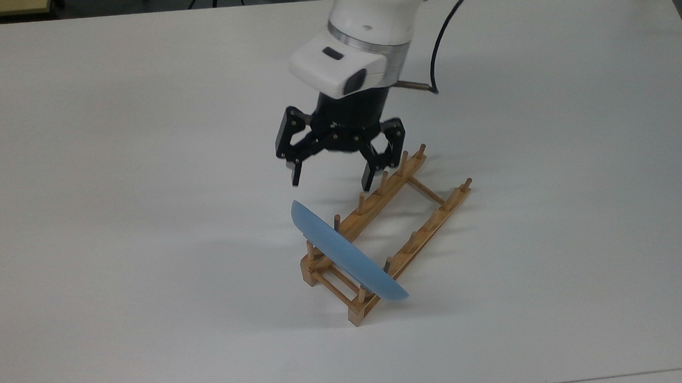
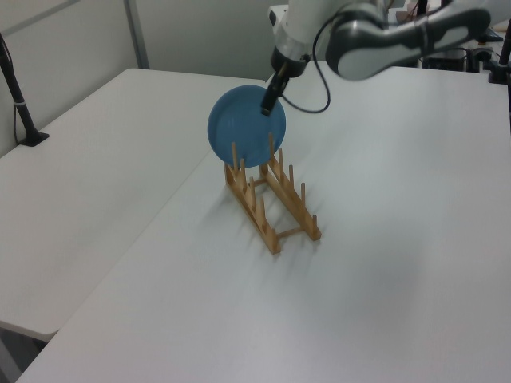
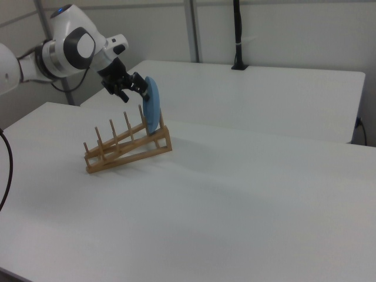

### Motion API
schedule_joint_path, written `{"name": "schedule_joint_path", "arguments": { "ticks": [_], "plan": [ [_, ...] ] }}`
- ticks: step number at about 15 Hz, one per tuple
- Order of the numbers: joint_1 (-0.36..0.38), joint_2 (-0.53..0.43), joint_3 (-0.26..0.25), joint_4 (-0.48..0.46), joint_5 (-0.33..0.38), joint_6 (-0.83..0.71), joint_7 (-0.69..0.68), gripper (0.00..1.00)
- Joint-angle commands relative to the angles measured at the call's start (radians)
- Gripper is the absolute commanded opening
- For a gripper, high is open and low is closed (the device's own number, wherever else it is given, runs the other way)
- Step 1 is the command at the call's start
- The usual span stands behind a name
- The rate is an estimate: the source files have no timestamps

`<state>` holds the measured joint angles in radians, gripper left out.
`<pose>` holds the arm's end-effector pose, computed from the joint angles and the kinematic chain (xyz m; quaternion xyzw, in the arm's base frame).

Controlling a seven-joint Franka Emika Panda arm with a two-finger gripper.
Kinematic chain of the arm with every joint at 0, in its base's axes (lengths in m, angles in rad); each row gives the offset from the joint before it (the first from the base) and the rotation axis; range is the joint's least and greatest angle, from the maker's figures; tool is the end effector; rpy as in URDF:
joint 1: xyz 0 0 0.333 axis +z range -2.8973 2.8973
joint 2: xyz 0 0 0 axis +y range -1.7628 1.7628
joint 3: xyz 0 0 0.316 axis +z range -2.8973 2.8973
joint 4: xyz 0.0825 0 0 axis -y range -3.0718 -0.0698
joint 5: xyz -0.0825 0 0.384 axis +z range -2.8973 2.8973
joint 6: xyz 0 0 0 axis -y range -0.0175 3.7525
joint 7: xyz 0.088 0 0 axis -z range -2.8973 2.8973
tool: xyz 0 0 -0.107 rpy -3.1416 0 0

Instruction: Place plate in plate rack

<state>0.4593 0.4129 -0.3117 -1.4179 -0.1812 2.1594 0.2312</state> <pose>0.6966 0.1362 0.5103 0.9750 0.0183 0.1943 0.1063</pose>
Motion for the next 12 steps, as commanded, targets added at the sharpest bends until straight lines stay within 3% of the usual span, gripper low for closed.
{"name": "schedule_joint_path", "arguments": {
  "ticks": [1,3,6,12],
  "plan": [
    [-0.068,-0.143,0.046,-0.039,0.126,-0.272,-0.064,1.0],
    [-0.144,-0.216,0.106,-0.096,0.128,-0.399,-0.067,1.0],
    [-0.261,-0.327,0.169,-0.205,0.128,-0.464,-0.069,1.0],
    [-0.318,-0.338,0.169,-0.213,0.132,-0.538,-0.114,1.0]
  ]
}}
